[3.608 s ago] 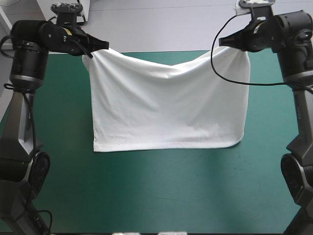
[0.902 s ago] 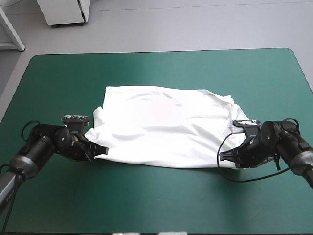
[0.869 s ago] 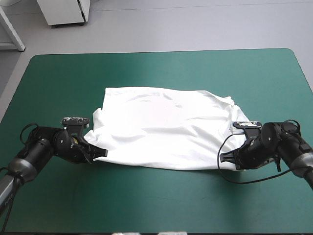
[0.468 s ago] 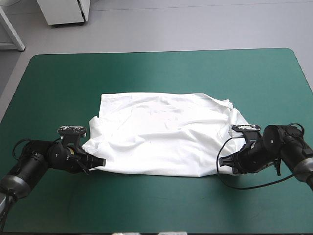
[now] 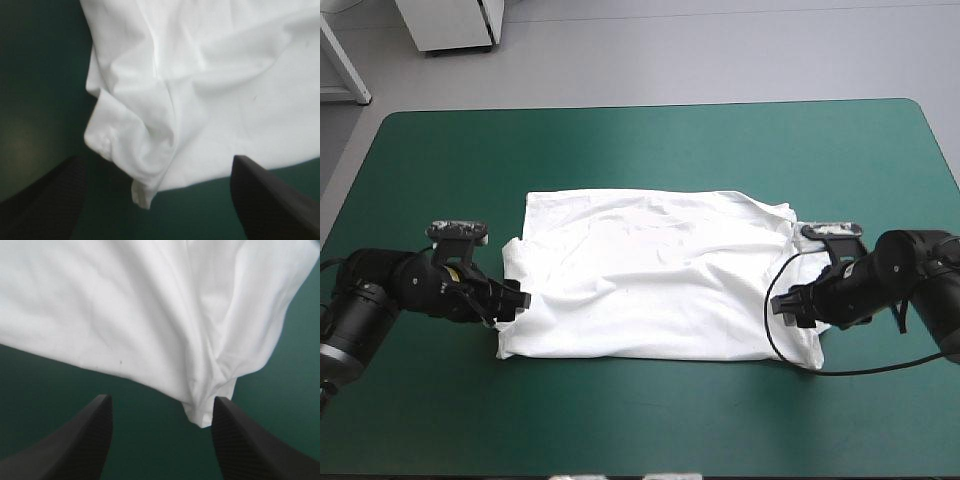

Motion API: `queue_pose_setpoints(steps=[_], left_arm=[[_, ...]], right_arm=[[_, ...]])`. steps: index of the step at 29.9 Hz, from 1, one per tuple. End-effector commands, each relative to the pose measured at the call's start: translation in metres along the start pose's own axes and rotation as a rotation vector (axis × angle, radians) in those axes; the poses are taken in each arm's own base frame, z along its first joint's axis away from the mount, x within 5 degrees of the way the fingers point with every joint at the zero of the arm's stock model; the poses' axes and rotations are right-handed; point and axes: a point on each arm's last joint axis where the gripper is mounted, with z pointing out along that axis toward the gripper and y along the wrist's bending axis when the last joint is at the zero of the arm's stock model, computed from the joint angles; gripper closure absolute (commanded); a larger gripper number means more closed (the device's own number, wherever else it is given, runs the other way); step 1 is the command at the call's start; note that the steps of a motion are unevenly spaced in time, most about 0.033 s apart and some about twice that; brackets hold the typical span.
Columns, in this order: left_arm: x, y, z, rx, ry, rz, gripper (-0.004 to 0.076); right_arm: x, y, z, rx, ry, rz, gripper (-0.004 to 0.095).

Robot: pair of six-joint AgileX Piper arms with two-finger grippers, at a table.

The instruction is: Fold the cloth

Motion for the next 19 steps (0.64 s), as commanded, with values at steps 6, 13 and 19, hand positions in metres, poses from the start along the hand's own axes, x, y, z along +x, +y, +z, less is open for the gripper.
queue_pose_setpoints(steps=[6, 13, 19], left_arm=[[-0.037, -0.007, -0.068, -0.02, -0.26, 0.038, 0.0139], [-0.043, 0.004, -0.047, -0.13, -0.154, 0.012, 0.0164], [-0.065, 0.014, -0.002, -0.117, -0.074, -0.048, 0.0213]], right_arm=[[-0.027, 0.019, -0.099, 0.019, -0.323, -0.043, 0.0345], [-0.03, 0.024, -0.122, 0.012, -0.404, -0.045, 0.0345], [-0.031, 0.023, -0.121, 0.021, -0.401, -0.045, 0.0357]])
